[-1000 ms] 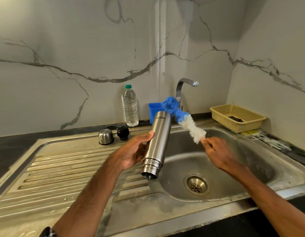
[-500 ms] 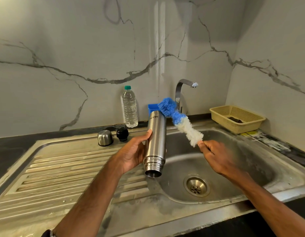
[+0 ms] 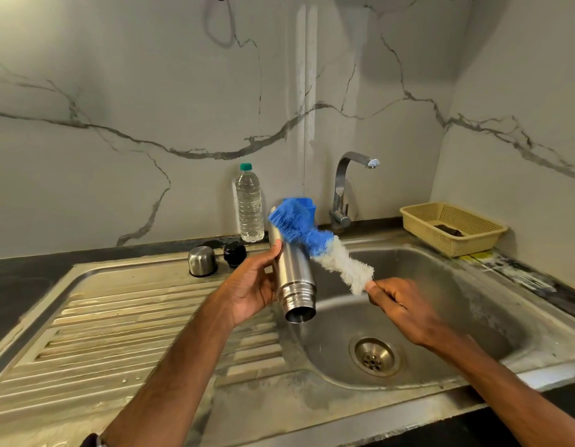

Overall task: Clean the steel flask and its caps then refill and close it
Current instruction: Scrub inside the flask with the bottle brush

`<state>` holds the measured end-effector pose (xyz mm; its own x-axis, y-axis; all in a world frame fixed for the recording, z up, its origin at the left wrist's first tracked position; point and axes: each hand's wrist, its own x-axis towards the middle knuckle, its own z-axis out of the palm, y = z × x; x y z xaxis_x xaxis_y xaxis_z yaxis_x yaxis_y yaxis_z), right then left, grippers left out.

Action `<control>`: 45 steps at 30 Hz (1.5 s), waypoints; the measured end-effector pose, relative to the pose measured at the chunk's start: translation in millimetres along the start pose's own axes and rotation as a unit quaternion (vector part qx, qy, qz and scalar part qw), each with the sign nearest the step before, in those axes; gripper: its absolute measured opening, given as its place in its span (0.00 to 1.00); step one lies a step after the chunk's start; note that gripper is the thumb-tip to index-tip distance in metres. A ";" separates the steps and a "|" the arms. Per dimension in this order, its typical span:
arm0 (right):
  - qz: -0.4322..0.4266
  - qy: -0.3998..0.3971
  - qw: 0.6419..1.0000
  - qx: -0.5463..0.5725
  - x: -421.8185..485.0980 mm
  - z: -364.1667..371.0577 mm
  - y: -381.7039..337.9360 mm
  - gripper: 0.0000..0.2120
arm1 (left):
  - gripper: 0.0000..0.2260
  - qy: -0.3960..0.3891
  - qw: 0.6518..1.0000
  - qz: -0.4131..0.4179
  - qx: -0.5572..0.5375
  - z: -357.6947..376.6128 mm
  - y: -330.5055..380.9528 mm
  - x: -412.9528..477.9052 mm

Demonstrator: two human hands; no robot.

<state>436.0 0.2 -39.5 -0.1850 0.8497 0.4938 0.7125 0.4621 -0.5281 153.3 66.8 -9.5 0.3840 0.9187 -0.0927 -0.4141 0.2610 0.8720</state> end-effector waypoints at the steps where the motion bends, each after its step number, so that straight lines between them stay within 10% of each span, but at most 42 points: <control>1: -0.012 -0.010 1.000 0.006 -1.6 0.7 -2.5 0.24 | 0.28 0.005 1.000 0.002 -0.004 0.9 0.1 -1.7; 13: -0.039 -0.056 0.998 -0.010 -7.1 4.3 0.9 0.27 | 0.07 0.053 0.997 0.030 -0.044 -11.9 10.7 0.5; 45: -0.021 -0.001 0.998 -0.066 -5.4 1.9 7.3 0.25 | 0.20 0.017 0.999 0.028 -0.004 -1.8 6.5 -4.9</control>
<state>441.0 -0.5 -47.3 -0.2179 0.8315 0.5111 0.7872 0.4592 -0.4115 147.2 64.6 -4.3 0.3313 0.9415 -0.0611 -0.4411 0.2118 0.8721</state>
